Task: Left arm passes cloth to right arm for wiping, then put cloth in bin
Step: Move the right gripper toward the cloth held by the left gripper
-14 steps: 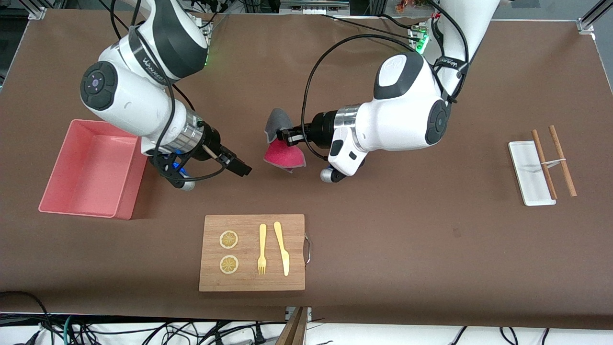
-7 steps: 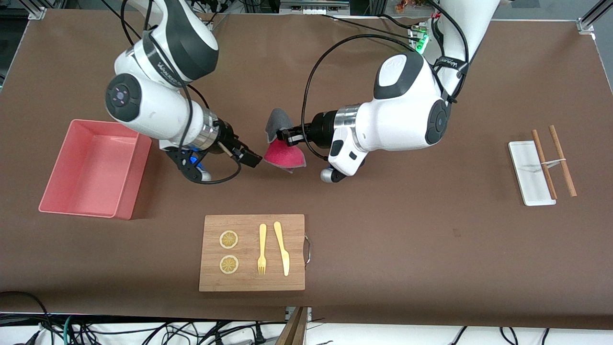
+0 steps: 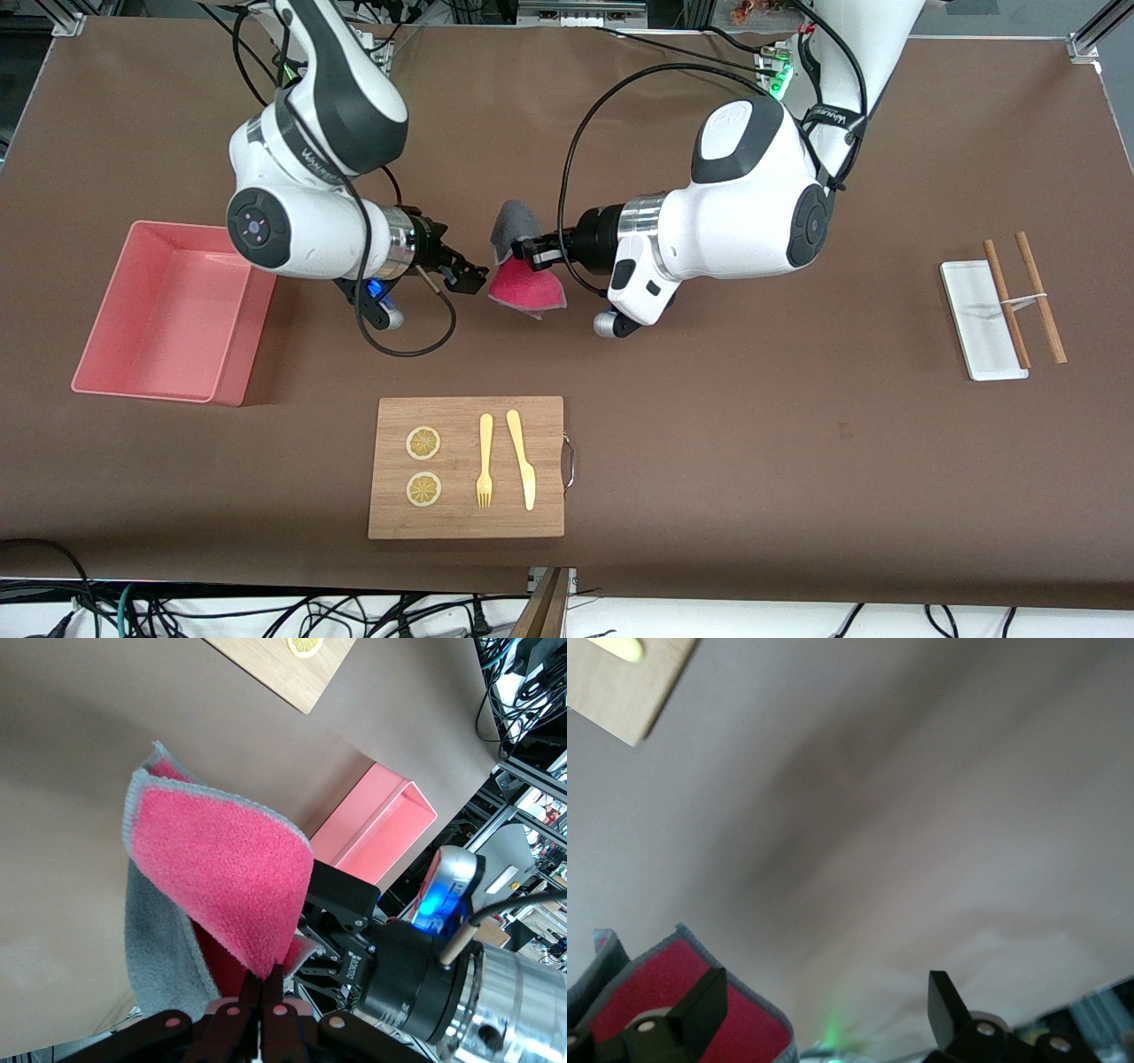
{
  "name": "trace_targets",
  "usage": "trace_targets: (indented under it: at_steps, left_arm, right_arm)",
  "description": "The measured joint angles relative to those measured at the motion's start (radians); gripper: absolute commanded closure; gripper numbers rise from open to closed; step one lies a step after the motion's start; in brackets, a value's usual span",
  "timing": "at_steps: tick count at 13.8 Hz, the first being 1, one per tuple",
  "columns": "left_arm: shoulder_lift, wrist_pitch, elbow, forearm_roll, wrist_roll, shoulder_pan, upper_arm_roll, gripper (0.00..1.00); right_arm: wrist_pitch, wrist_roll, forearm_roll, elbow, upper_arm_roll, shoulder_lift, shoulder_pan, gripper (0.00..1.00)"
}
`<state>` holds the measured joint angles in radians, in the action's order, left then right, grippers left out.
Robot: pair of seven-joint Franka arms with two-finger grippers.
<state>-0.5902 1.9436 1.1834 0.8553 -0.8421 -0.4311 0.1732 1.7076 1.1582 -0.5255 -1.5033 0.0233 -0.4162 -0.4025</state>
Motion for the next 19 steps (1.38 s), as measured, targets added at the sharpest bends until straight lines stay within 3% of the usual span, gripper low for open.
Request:
trace_targets:
  at_steps: [4, 9, 15, 16, 19]
  left_arm:
    - [0.000, 0.000, 0.000, 0.000, -0.002, 0.000, 0.000, 1.00]
    - [0.000, 0.000, -0.001, 0.000, -0.003, 0.001, 0.000, 1.00]
    - [0.000, 0.000, -0.001, 0.000, -0.004, 0.002, -0.001, 1.00]
    - [0.000, 0.000, -0.001, 0.000, -0.004, 0.002, -0.001, 1.00]
    - [0.000, 0.000, -0.001, 0.000, -0.004, 0.003, -0.001, 1.00]
  right_arm:
    - [0.011, 0.000, -0.202, -0.060, -0.010, 0.005, 0.076, 0.00]
    - [0.141, 0.001, -0.406, -0.188, -0.017, 0.042, 0.074, 0.00]
    - [0.162, 0.002, -0.542, -0.248, -0.010, 0.046, 0.061, 0.02]
    - [0.165, 0.002, -0.561, -0.252, -0.009, 0.046, 0.054, 0.10]
    - [0.175, 0.005, -0.587, -0.253, -0.006, 0.046, 0.025, 0.66]
